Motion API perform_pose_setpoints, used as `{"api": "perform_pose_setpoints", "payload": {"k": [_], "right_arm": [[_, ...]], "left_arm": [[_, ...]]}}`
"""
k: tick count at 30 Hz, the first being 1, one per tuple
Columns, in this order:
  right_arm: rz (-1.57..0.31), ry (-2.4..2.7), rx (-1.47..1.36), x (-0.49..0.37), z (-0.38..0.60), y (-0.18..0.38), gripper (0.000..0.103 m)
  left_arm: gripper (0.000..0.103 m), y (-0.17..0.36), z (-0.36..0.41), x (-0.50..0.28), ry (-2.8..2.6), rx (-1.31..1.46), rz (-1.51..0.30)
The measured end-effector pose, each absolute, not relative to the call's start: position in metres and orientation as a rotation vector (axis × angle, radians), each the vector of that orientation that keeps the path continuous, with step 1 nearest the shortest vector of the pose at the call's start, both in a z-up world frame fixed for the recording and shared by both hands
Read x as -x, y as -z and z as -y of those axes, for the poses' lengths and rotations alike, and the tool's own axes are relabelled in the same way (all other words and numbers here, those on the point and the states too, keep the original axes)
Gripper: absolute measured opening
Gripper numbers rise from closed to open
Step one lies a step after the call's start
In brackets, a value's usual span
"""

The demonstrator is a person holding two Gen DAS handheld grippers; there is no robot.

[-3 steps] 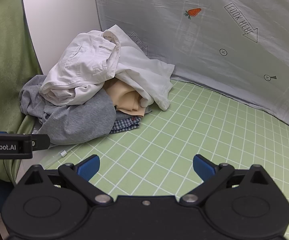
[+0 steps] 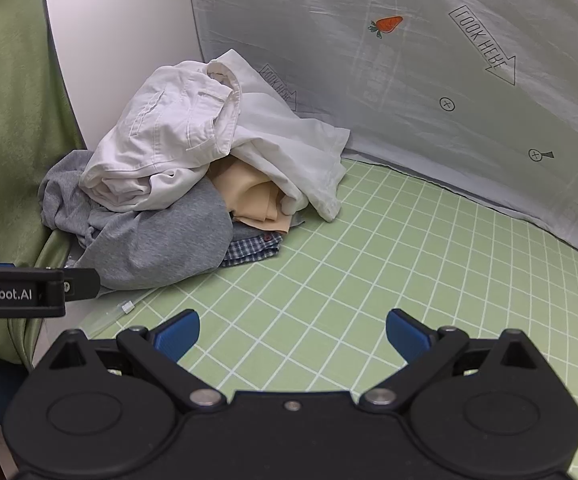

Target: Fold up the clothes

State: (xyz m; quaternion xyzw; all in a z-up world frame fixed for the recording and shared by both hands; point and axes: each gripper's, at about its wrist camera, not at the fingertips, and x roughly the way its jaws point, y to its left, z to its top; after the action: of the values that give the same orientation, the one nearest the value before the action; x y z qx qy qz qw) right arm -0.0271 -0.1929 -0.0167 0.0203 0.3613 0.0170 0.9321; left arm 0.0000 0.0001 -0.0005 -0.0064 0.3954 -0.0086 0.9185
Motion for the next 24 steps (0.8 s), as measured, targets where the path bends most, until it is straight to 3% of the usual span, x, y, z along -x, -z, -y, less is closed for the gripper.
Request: {"api": "perform_pose_setpoints", "payload": {"k": [24], "right_arm": [[-0.743,-0.037,-0.052,0.0291,0.1938,0.0160,0.101]], "left_arm": [[0.103,0.0002,-0.0012,0.0011,0.015,0.012,-0.817]]}}
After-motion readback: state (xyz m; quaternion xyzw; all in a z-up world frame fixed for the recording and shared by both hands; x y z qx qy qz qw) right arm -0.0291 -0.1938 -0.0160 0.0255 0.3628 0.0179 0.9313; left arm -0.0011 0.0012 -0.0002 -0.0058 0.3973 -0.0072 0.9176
